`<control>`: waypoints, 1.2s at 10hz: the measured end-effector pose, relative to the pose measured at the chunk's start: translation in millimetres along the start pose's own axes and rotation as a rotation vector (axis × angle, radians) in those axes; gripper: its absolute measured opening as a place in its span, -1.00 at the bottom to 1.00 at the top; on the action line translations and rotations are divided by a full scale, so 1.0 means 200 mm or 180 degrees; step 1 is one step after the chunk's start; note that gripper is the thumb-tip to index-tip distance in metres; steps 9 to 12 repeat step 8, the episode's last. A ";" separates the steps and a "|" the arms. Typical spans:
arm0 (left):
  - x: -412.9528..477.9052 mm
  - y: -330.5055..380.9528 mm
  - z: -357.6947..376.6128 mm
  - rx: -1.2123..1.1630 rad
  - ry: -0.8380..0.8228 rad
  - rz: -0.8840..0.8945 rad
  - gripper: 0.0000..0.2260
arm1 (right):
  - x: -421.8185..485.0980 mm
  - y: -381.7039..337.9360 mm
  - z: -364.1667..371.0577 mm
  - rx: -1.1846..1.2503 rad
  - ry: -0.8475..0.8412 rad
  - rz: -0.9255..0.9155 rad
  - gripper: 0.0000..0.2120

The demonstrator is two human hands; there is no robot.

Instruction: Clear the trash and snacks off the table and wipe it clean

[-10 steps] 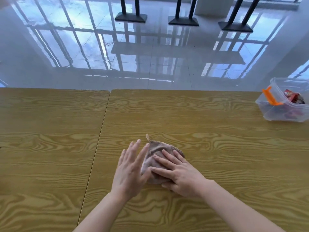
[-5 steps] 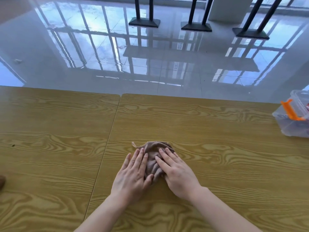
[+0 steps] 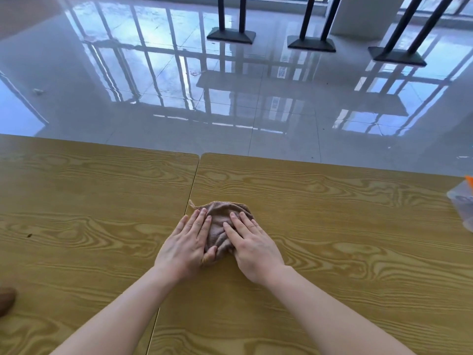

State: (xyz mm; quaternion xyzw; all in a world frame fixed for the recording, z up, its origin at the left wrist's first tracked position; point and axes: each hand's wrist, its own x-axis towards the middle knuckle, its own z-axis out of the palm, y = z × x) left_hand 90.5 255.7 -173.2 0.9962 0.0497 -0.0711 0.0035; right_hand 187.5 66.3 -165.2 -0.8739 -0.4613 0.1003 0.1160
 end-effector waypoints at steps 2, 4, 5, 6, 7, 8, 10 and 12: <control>0.02 -0.12 0.04 -0.0145 -0.0057 -0.0119 -0.25 | 0.13 -0.05 0.05 0.0028 -0.0177 -0.0011 -0.48; 0.09 -0.16 -0.02 0.0017 -0.0506 -0.0460 -0.17 | 0.31 -0.09 0.09 0.0149 -0.0730 0.0026 -0.41; 0.13 -0.14 -0.08 -0.0237 -0.0227 -0.0481 -0.19 | 0.35 -0.11 0.02 0.0496 -0.0853 0.0192 -0.37; 0.13 -0.13 -0.13 -0.0298 -0.0091 -0.0465 -0.24 | 0.33 -0.12 -0.07 0.0648 -0.0648 0.0292 -0.45; 0.12 -0.11 -0.20 -0.0252 -0.0054 -0.0497 -0.29 | 0.29 -0.11 -0.14 0.0596 -0.0516 0.0327 -0.45; 0.13 -0.03 -0.29 -0.0231 0.0000 -0.0483 -0.37 | 0.23 -0.06 -0.27 0.0588 -0.0385 0.0394 -0.41; 0.13 -0.03 -0.29 -0.0231 0.0000 -0.0483 -0.37 | 0.23 -0.06 -0.27 0.0588 -0.0385 0.0394 -0.41; 0.13 -0.03 -0.29 -0.0231 0.0000 -0.0483 -0.37 | 0.23 -0.06 -0.27 0.0588 -0.0385 0.0394 -0.41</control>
